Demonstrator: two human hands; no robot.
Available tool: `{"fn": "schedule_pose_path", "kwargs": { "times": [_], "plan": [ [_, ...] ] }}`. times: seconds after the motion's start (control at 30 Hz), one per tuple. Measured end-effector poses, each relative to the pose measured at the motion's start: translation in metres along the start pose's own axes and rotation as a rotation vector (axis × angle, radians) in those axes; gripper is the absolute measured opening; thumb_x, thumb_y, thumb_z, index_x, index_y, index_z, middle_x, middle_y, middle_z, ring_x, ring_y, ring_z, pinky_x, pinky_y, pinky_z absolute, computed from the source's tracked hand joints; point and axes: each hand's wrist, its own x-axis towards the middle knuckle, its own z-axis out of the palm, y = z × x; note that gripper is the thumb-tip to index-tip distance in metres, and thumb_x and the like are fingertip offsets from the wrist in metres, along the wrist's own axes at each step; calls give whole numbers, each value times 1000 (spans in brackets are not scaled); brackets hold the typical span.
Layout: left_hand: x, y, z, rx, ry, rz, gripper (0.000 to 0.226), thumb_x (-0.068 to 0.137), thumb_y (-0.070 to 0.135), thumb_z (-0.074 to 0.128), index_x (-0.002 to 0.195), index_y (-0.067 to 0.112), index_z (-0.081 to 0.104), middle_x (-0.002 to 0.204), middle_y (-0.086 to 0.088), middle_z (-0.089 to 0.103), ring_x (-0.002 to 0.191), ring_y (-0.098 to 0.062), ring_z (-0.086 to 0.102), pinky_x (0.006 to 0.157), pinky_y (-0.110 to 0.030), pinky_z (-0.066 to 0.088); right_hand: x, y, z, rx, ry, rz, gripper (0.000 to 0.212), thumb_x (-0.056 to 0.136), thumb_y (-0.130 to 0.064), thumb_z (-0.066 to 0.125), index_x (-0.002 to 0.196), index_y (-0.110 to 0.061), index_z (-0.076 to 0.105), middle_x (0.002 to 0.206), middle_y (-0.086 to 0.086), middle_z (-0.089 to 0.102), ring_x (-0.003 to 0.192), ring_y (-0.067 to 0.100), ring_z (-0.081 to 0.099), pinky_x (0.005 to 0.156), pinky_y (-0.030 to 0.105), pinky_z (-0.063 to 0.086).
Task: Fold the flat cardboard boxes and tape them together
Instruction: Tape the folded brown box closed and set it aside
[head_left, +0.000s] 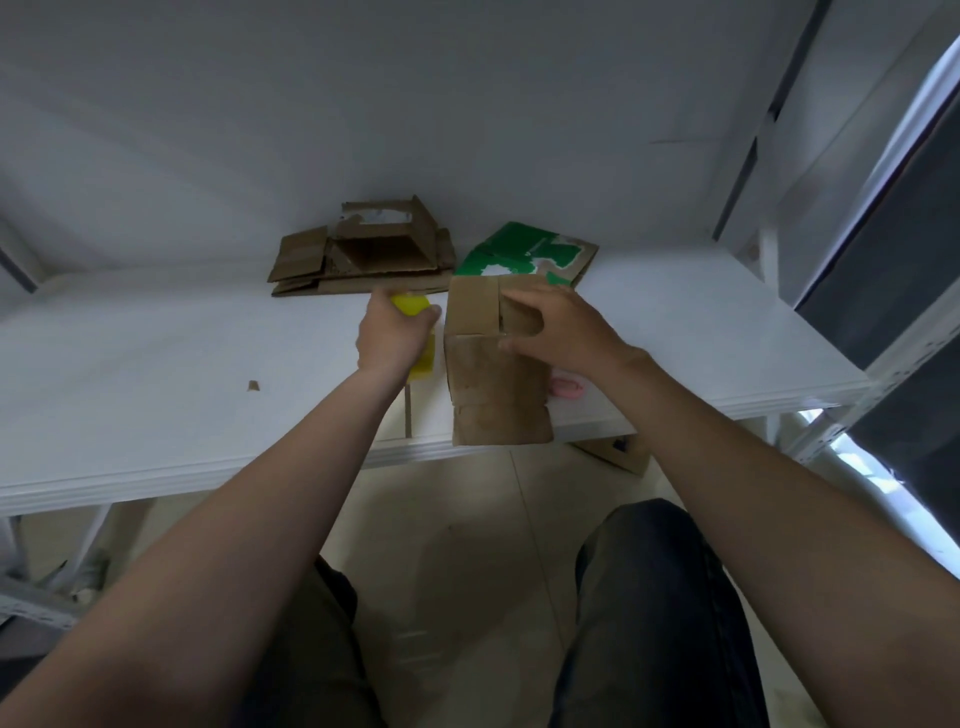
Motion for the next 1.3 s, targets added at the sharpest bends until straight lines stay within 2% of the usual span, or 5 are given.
{"fn": "schedule_pose_path", "kwargs": {
  "times": [0.4, 0.53, 0.73, 1.17, 1.3],
  "plan": [
    [-55, 61, -27, -268, -146, 276, 11, 87, 32, 72, 95, 31, 80, 111, -1, 73, 102, -16, 66, 74, -28, 54, -29, -64, -5, 717, 94, 21, 29, 89, -37, 74, 110, -17, 76, 105, -1, 76, 102, 16, 70, 93, 39, 55],
    [-70, 67, -21, -281, -139, 341, 13, 67, 55, 76, 79, 52, 78, 113, 5, 69, 120, -23, 59, 99, -43, 52, -57, -69, -6, 942, 235, 31, 15, 94, -33, 62, 91, -22, 72, 86, 1, 68, 85, 19, 63, 78, 38, 47],
    [-107, 84, -22, -385, -69, 499, 10, 88, 9, 75, 96, 12, 80, 103, -1, 74, 88, 7, 64, 83, -8, 48, -76, -86, -13, 848, 195, 82, 49, 103, -46, 45, 100, -1, 65, 79, 21, 72, 74, 40, 72, 79, 54, 59],
    [-97, 62, -16, -446, -249, 264, 58, 91, 3, 70, 132, 23, 35, 98, -3, 74, 90, -10, 70, 79, -21, 55, -96, -75, -17, 703, 95, 100, 22, 104, -36, 52, 102, -16, 63, 72, 15, 74, 64, 34, 73, 56, 32, 59],
    [-84, 64, -18, -285, -277, 255, 10, 93, 10, 70, 102, 12, 69, 93, 0, 72, 85, -14, 68, 66, -12, 49, -93, -62, -20, 594, 115, 114, 21, 103, -39, 54, 99, -21, 64, 73, 11, 74, 62, 27, 74, 57, 31, 58]
  ]
}}
